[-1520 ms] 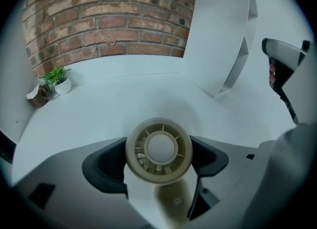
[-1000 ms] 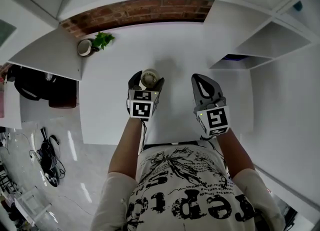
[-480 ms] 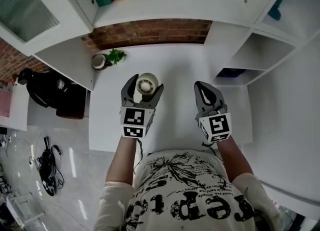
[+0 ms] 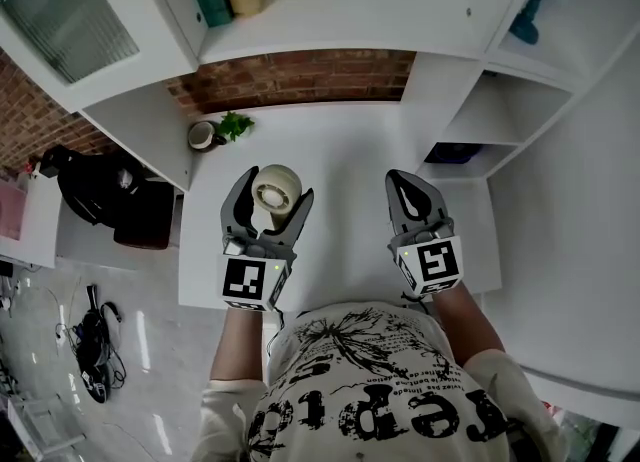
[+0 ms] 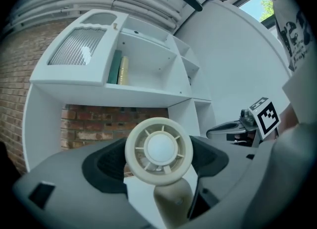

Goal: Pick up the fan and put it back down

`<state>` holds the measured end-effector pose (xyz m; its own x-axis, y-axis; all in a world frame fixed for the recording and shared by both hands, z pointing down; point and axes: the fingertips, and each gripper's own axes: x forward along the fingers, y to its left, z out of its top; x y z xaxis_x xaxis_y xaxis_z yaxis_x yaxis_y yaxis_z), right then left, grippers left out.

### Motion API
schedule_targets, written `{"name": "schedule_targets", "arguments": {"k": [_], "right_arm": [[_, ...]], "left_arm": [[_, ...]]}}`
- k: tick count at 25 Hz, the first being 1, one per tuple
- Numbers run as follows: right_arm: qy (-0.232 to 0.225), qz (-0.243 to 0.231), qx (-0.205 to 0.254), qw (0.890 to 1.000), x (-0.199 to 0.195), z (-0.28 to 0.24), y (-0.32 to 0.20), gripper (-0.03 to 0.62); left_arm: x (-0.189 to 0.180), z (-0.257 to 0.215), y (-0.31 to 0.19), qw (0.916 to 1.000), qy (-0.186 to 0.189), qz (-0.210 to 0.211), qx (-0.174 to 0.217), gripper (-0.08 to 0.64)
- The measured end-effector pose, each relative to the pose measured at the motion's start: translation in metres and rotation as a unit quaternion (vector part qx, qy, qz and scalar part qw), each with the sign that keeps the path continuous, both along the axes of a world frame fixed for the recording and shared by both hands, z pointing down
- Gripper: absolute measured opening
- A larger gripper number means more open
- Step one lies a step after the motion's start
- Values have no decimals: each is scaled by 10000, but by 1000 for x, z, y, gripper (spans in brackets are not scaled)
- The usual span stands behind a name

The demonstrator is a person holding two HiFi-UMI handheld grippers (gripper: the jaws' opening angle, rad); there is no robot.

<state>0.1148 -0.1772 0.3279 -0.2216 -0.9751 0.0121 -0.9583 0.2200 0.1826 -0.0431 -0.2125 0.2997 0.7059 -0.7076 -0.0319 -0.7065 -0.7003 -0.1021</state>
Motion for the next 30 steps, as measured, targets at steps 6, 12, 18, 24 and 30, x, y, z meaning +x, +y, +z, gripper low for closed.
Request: {"name": "schedule_targets", "arguments": {"k": [6, 12, 18, 24, 30], "right_arm": [[-13, -43, 54, 10000, 0, -8, 9, 15], [-66, -27, -41, 10000, 1, 0, 12, 15], [-154, -14, -285, 9995, 1, 21, 4, 15], [-257, 162, -698, 9971, -2, 55, -6, 15], [-204, 303, -1167, 9925, -9, 99, -25, 15]], "left_arm": [[-1, 0, 5, 10000, -56, -17, -15, 379], [5, 15, 3, 9993, -238, -28, -283, 379], [7, 54, -12, 9967, -475, -81, -656, 379], [-1, 126, -34, 9851, -896, -201, -1454, 379], [-8, 203, -65, 9664, -1366, -223, -2167, 379]]}}
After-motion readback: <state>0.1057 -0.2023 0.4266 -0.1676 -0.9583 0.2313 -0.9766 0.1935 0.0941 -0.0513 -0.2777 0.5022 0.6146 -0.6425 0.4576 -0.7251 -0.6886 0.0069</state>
